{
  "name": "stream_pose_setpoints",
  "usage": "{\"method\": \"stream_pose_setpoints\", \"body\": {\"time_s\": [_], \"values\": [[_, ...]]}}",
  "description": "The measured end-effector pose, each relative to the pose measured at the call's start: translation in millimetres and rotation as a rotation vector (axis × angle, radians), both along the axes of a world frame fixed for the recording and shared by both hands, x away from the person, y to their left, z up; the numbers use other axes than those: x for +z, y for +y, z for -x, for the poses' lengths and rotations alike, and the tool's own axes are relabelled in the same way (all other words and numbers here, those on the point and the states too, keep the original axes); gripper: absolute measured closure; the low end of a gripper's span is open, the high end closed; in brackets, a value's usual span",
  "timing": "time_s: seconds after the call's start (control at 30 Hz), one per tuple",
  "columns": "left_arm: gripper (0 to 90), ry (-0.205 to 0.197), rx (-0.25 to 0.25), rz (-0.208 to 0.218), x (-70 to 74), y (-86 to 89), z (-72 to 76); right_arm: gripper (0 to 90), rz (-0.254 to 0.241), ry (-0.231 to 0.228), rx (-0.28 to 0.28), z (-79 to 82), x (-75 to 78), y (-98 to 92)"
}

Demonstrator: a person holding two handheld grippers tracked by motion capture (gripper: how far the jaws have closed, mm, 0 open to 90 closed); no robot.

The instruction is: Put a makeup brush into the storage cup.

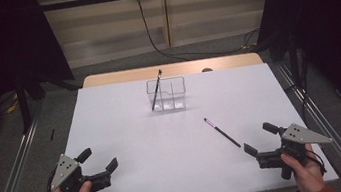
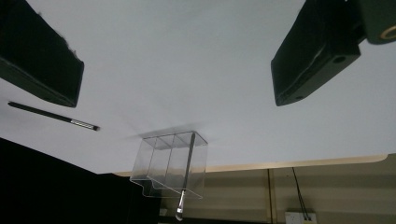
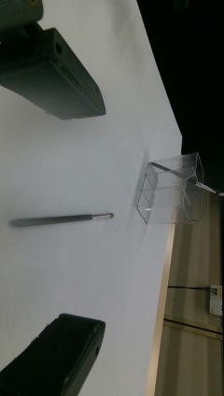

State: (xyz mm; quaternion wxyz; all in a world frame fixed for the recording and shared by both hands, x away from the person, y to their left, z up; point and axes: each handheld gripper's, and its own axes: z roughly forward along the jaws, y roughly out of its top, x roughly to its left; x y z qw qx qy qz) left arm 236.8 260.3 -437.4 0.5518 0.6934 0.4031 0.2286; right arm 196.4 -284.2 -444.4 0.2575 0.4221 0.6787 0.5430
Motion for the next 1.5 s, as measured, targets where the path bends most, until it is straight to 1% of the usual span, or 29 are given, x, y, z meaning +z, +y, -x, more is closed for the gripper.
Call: {"method": "stream_pose_setpoints", "body": {"time_s": [0.03, 0.07, 0.1, 0.17, 0.2, 0.23, 0.27, 0.33, 0.37, 0.4, 0.47, 0.57, 0.67, 0.8, 0.87, 0.93, 0.97, 1.03, 1.1, 1.13, 1.23, 1.27, 1.33, 1.37, 1.4, 1.43, 1.47, 1.5], "values": [[2.5, 0.001, -0.005, -0.001, 0.1, -0.4, 0.6, 0.0, -0.015, 0.004, -0.007, -0.1, 0.8, 0.3], [2.5, 0.001, -0.010, -0.009, 0.0, -1.1, 1.1, 0.0, -0.015, -0.002, -0.008, -1.0, 1.0, -0.4], [2.5, 0.002, -0.009, -0.014, 0.1, -1.4, 1.2, 0.0, -0.029, -0.001, -0.013, -2.4, 1.9, -0.3], [2.6, 0.003, -0.009, -0.027, 0.3, -1.5, 0.8, 0.0, -0.025, -0.013, -0.012, -4.7, 3.0, -1.1], [2.6, 0.002, -0.005, -0.032, 0.5, -1.5, 0.9, 0.0, -0.036, -0.014, -0.008, -6.1, 4.0, -0.7], [2.6, 0.002, -0.005, -0.028, 0.9, -1.2, 1.2, 0.0, -0.030, -0.021, -0.004, -7.6, 4.8, -1.4], [2.6, -0.001, -0.004, -0.018, 1.2, -1.3, 1.4, 0.0, -0.044, -0.023, -0.007, -8.9, 6.0, -1.0], [2.6, -0.010, -0.002, -0.030, 2.0, -1.6, 1.5, 0.0, -0.046, -0.031, -0.006, -12.1, 7.8, -1.5], [2.6, -0.011, -0.006, -0.032, 2.4, -2.1, 1.8, 0.0, -0.039, -0.032, -0.009, -13.7, 8.4, -1.8], [2.6, -0.019, -0.017, -0.039, 2.6, -2.3, 2.0, 0.0, -0.042, -0.027, -0.014, -15.3, 8.9, -1.2], [2.6, -0.020, -0.029, -0.040, 2.5, -3.0, 2.0, 0.0, -0.040, -0.016, -0.007, -19.0, 9.3, -0.6], [2.8, -0.022, -0.024, -0.039, 2.2, -2.8, 0.9, 0.0, -0.021, -0.019, 0.001, -24.9, 10.3, 2.1], [2.9, -0.015, -0.017, -0.036, 2.0, -1.7, 0.5, 0.0, -0.019, -0.015, 0.010, -32.3, 12.9, 6.2], [2.9, -0.010, -0.004, -0.040, 2.2, -1.9, 1.0, 0.3, 0.002, -0.004, 0.024, -45.8, 15.7, 10.8], [2.8, -0.012, -0.010, -0.039, 2.5, -2.0, 1.2, 0.3, 0.011, 0.002, 0.040, -51.6, 17.3, 13.4], [2.8, -0.013, -0.011, -0.039, 2.5, -2.0, 1.4, 0.5, 0.011, 0.020, 0.050, -56.7, 19.3, 15.4], [2.8, -0.010, -0.011, -0.033, 2.2, -1.7, 1.1, 0.5, 0.022, 0.028, 0.062, -59.3, 20.9, 15.9], [2.8, -0.007, -0.011, -0.028, 1.8, -0.9, 0.8, 1.0, 0.028, 0.026, 0.065, -64.0, 23.2, 16.7], [2.9, -0.009, -0.012, -0.028, 1.9, -0.3, 0.4, 0.6, 0.021, 0.021, 0.064, -68.6, 24.7, 17.8], [2.8, -0.006, -0.012, -0.020, 1.6, -0.6, 0.1, 0.0, 0.027, 0.022, 0.060, -70.6, 25.2, 18.5], [2.8, 0.005, -0.019, -0.027, 0.4, -0.9, -2.0, 0.4, 0.030, 0.035, 0.072, -76.7, 26.8, 19.7], [2.9, 0.001, -0.019, -0.033, 0.7, -0.7, -2.3, 0.8, 0.035, 0.040, 0.071, -78.6, 27.0, 20.3], [2.9, -0.001, -0.019, -0.038, 1.3, -0.3, -2.4, 1.4, 0.052, 0.063, 0.084, -82.5, 27.6, 22.1], [2.9, 0.003, -0.015, -0.038, 1.4, -0.1, -2.7, 1.8, 0.060, 0.069, 0.086, -84.5, 27.3, 23.4], [2.9, 0.006, -0.015, -0.030, 1.2, -0.2, -3.1, 2.2, 0.066, 0.084, 0.090, -86.6, 26.8, 24.7], [2.9, 0.009, -0.013, -0.028, 1.2, -0.3, -3.2, 1.8, 0.083, 0.121, 0.105, -89.1, 26.8, 25.7], [2.9, 0.008, -0.017, -0.033, 1.5, 0.1, -3.5, 1.5, 0.110, 0.160, 0.131, -92.6, 26.8, 26.4], [2.8, 0.009, -0.019, -0.035, 2.3, 0.0, -3.4, 1.7, 0.128, 0.190, 0.148, -95.7, 26.7, 27.2]]}}
